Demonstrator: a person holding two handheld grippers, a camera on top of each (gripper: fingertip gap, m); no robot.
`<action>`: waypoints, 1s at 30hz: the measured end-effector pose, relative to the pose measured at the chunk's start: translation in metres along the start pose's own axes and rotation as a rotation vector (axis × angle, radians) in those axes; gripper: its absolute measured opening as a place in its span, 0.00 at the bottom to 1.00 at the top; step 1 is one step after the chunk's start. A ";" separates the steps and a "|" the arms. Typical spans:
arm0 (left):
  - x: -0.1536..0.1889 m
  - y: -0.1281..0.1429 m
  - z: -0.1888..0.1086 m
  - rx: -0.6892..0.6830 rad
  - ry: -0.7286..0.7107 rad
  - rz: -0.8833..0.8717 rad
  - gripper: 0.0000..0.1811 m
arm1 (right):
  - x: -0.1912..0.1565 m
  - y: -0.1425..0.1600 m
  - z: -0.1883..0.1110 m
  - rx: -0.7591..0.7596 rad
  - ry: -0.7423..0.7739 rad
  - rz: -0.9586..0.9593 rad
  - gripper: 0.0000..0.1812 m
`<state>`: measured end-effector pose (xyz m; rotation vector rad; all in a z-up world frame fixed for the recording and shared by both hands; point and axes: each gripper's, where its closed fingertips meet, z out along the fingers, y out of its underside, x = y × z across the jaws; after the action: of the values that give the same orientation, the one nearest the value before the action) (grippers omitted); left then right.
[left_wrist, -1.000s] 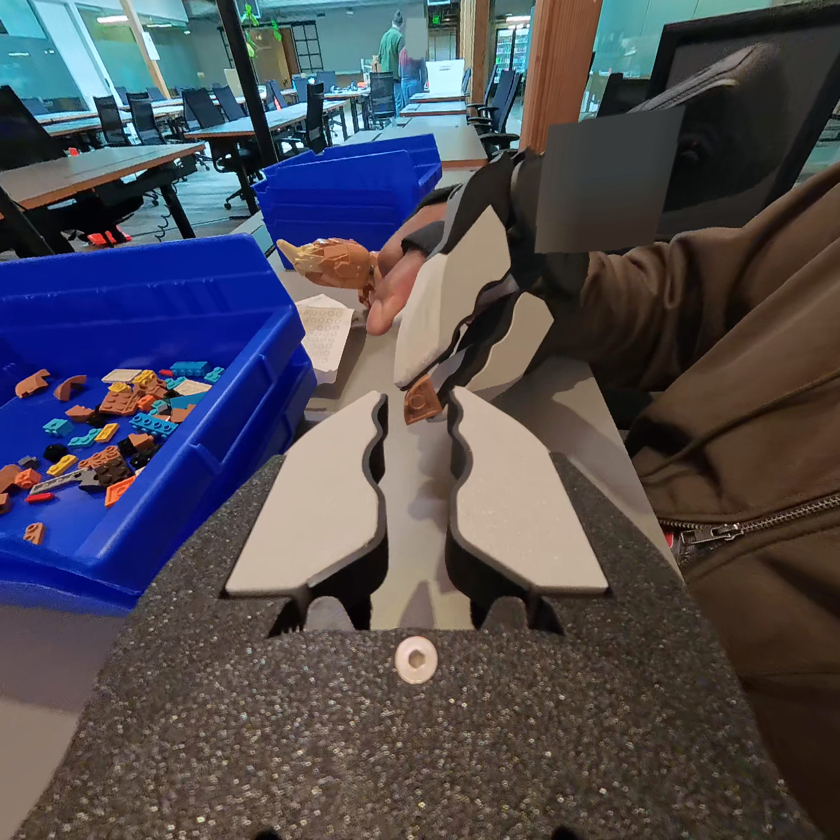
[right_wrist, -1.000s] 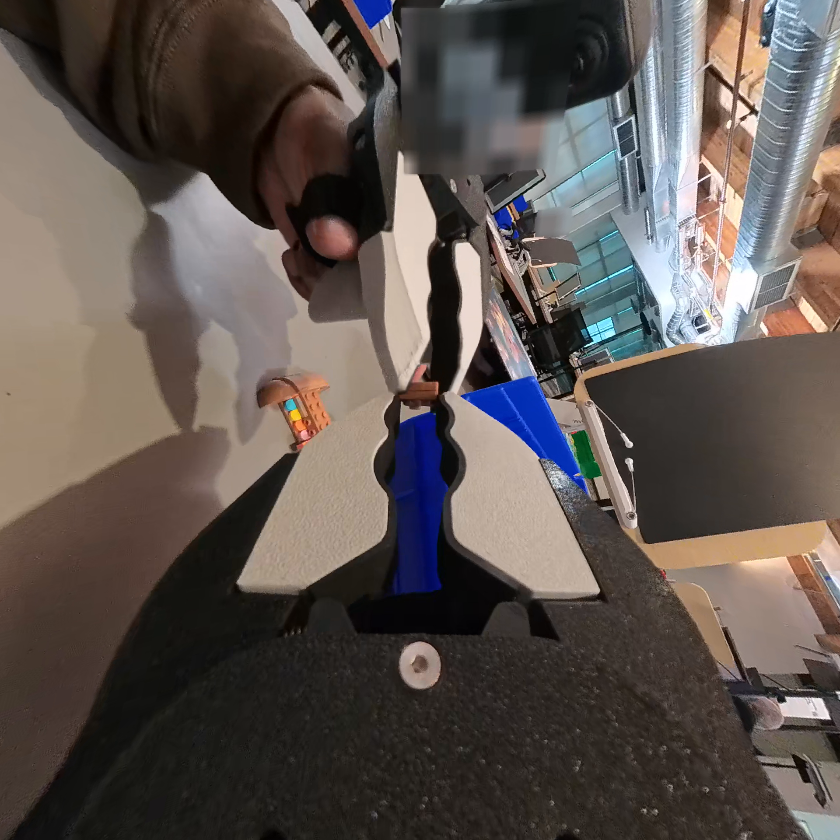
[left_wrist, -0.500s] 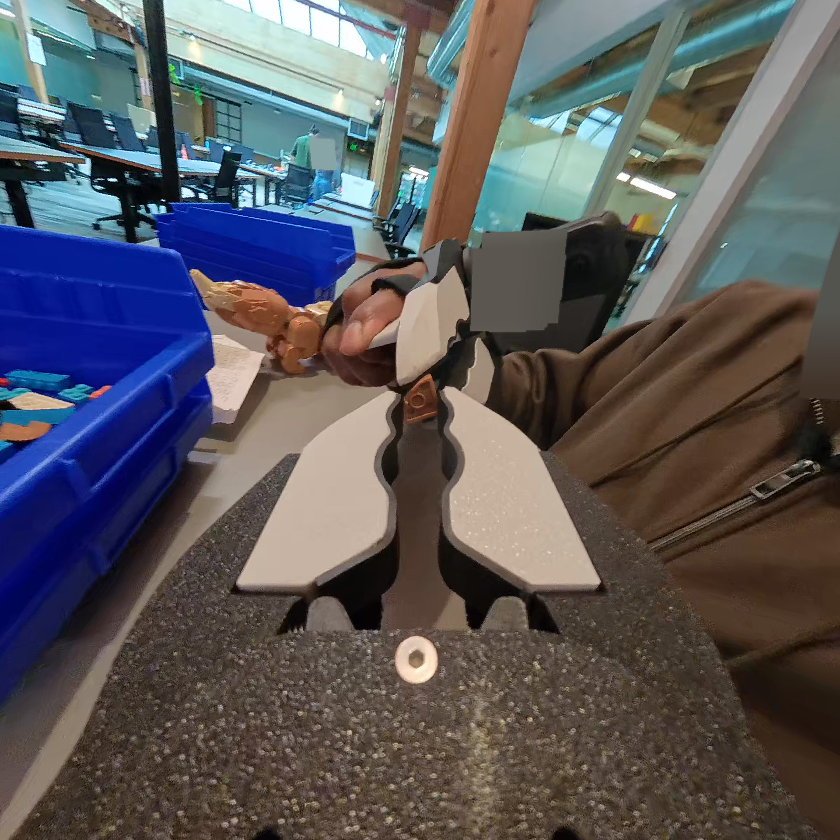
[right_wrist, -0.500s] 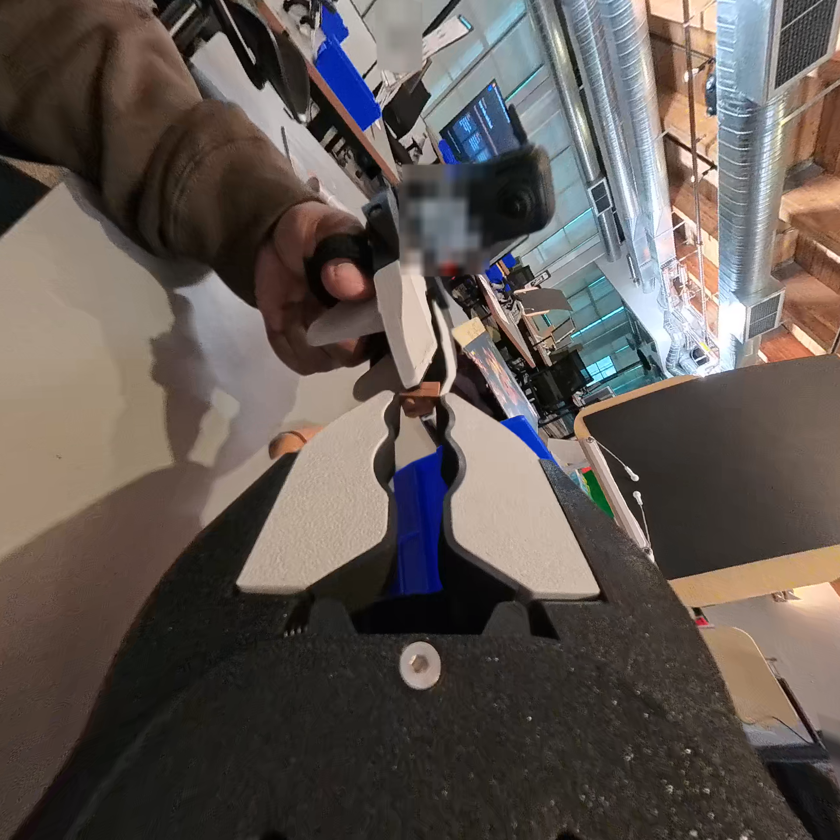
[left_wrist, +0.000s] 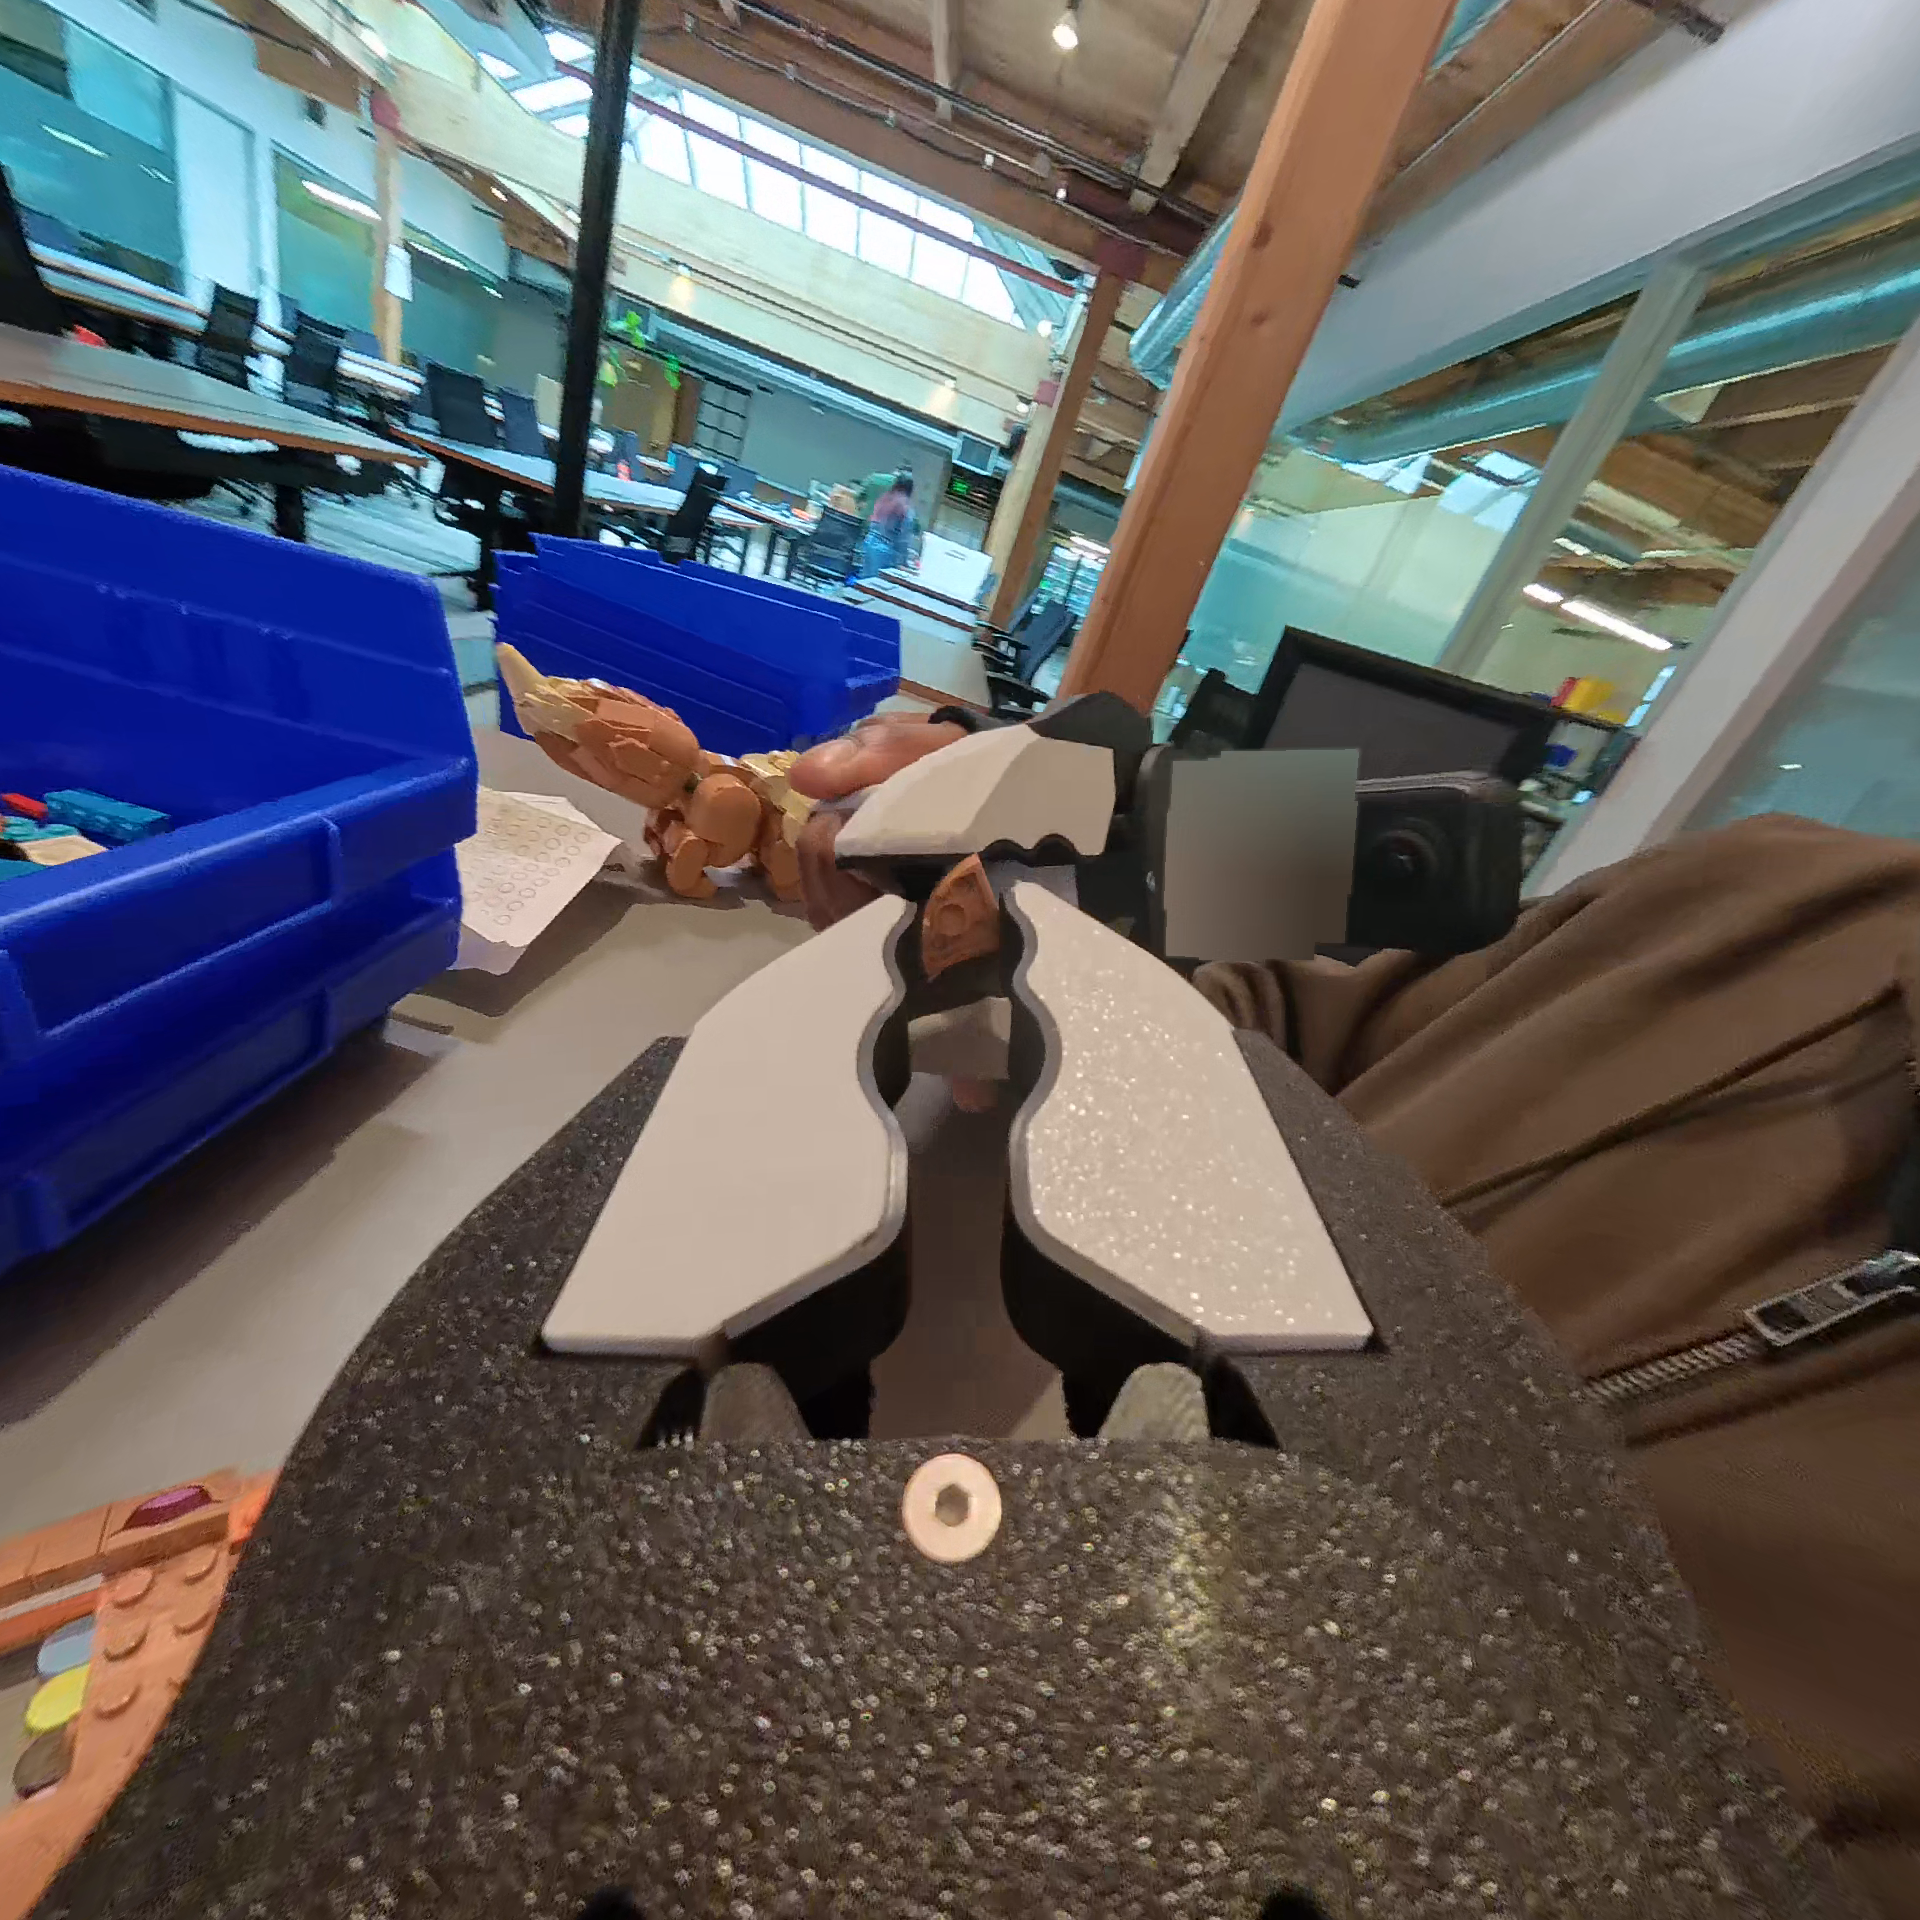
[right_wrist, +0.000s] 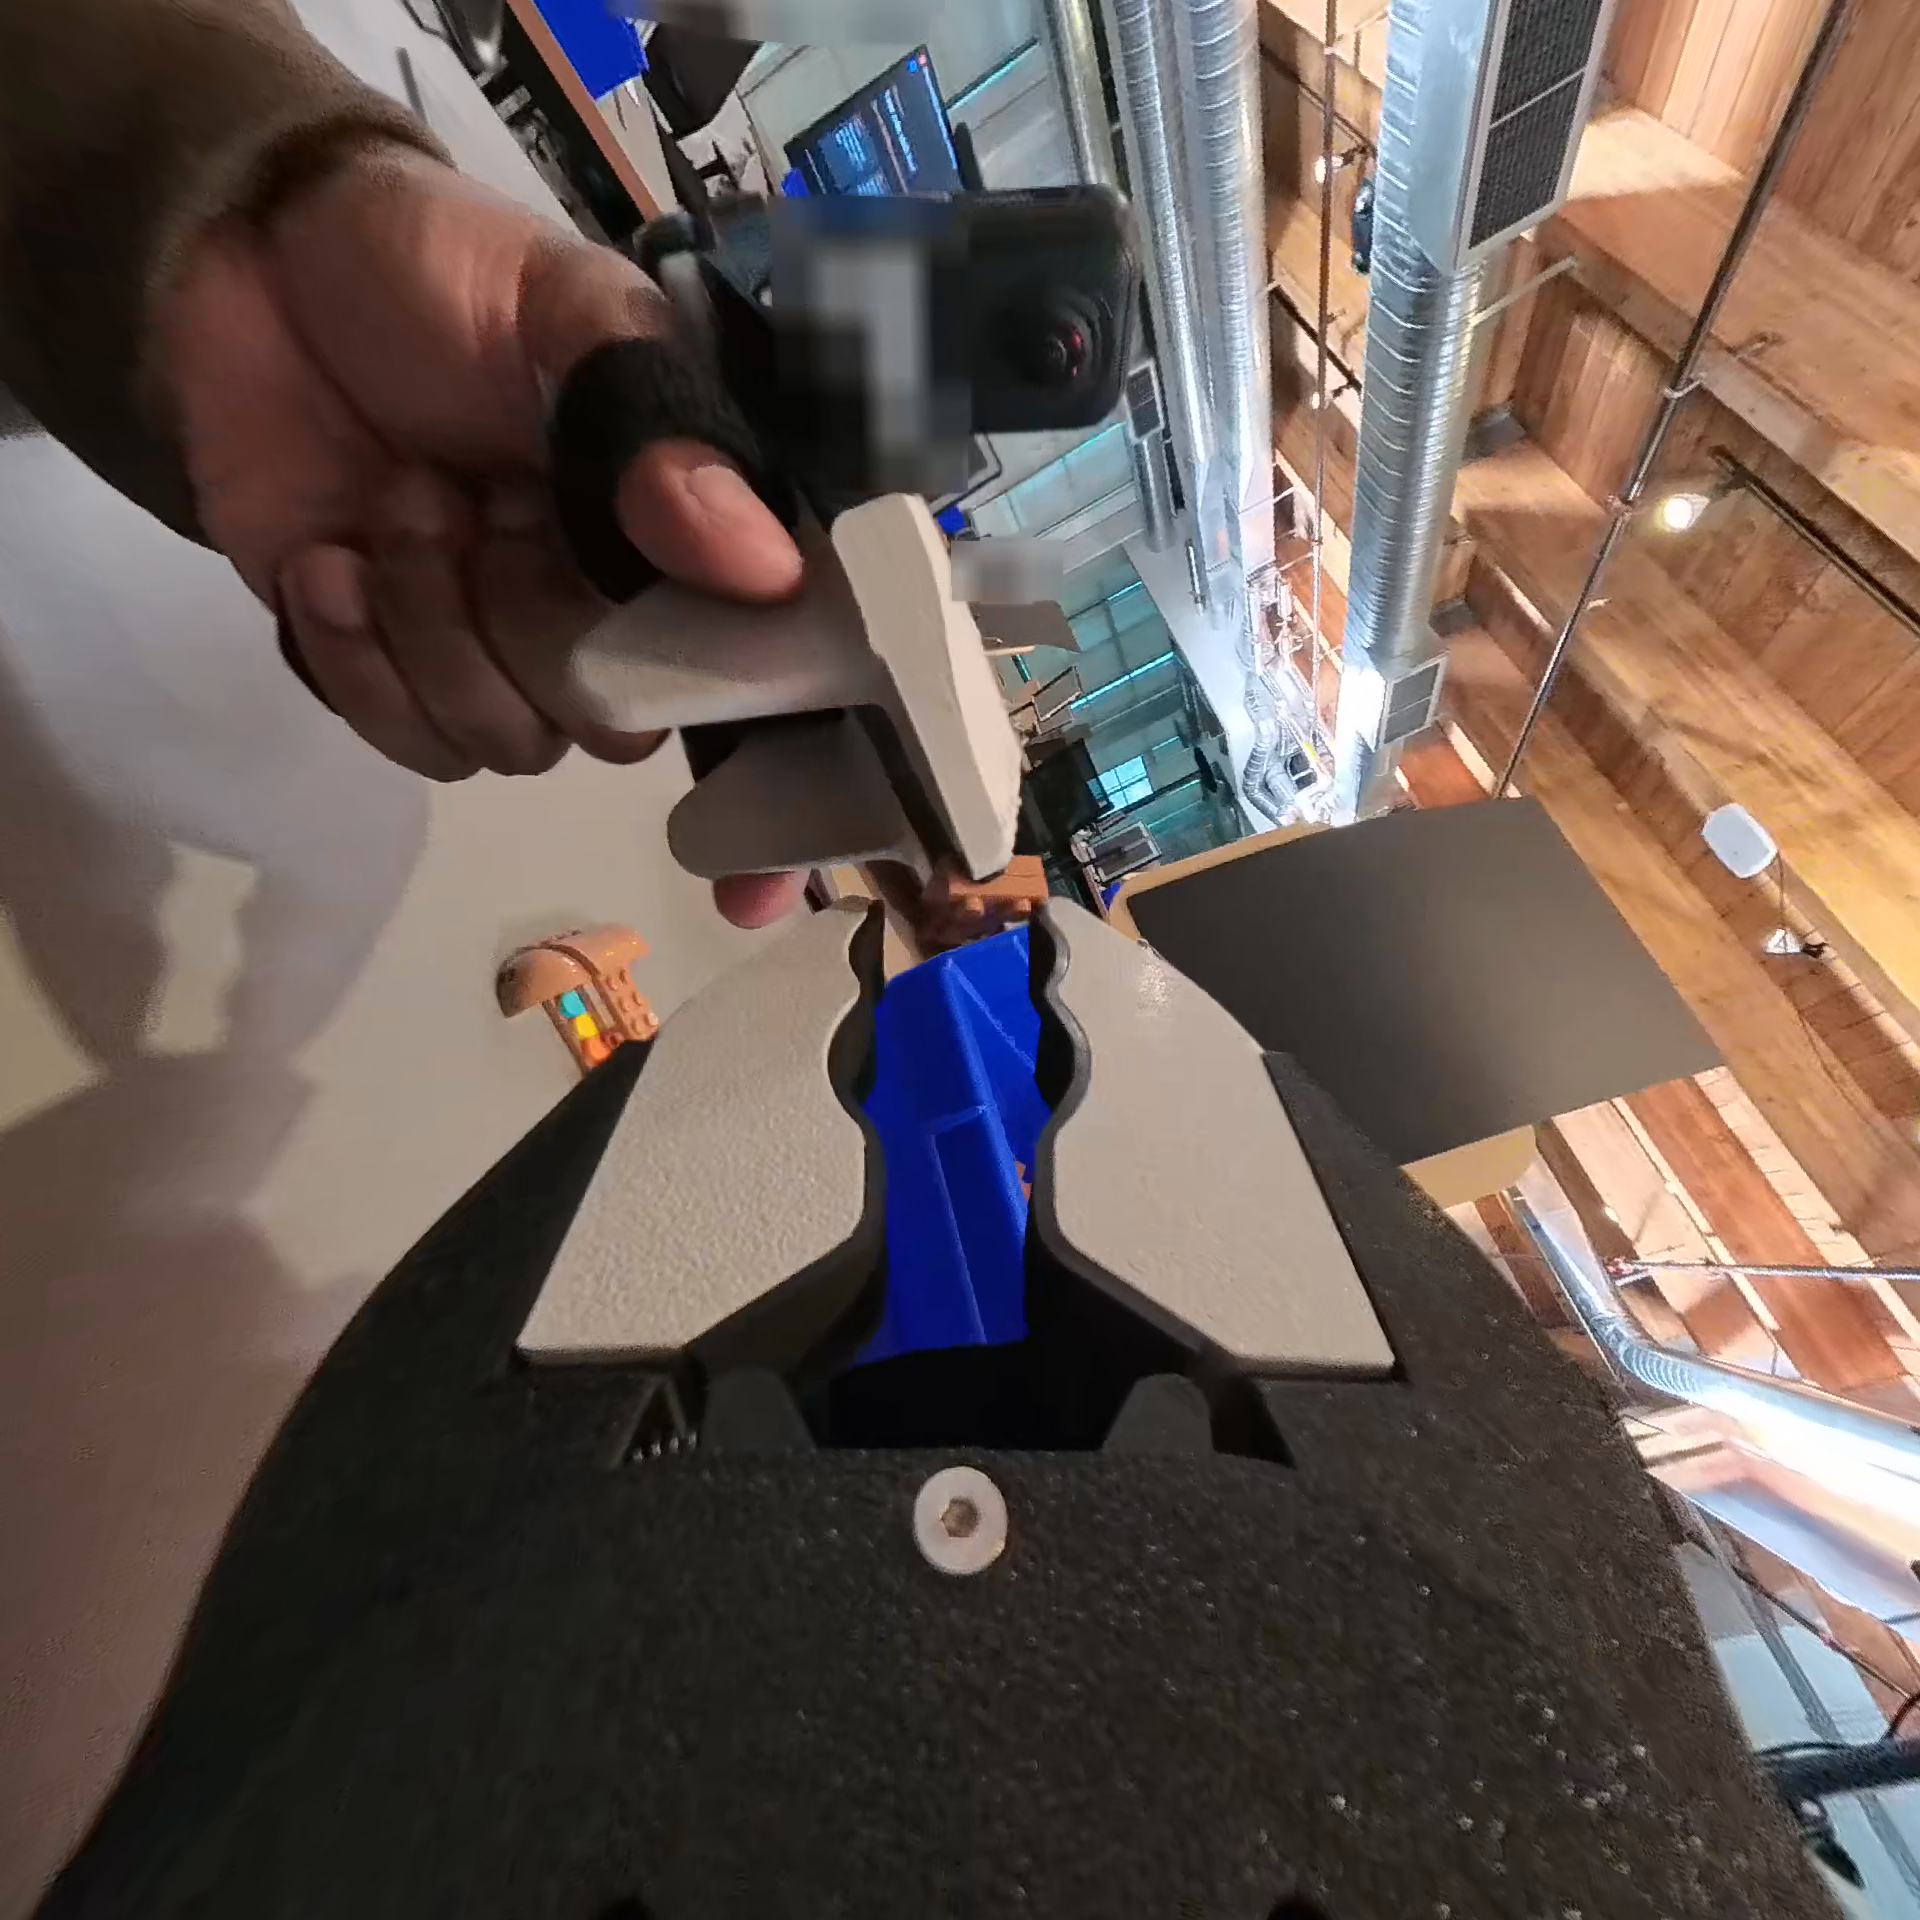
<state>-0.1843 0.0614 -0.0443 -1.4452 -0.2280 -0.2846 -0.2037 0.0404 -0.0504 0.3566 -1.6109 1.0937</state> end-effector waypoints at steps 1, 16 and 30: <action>-0.001 0.004 0.000 0.000 -0.034 0.028 0.07 | -0.001 -0.002 -0.002 0.005 0.005 0.006 0.14; -0.011 0.031 0.001 -0.062 -0.199 0.151 0.07 | -0.020 0.013 -0.009 -0.130 0.045 -0.115 0.14; -0.003 0.027 0.003 -0.003 -0.132 0.095 0.07 | -0.018 0.010 -0.012 -0.126 0.031 -0.062 0.11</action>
<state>-0.1786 0.0670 -0.0703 -1.4750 -0.2654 -0.1125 -0.1967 0.0495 -0.0714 0.3020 -1.6218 0.9417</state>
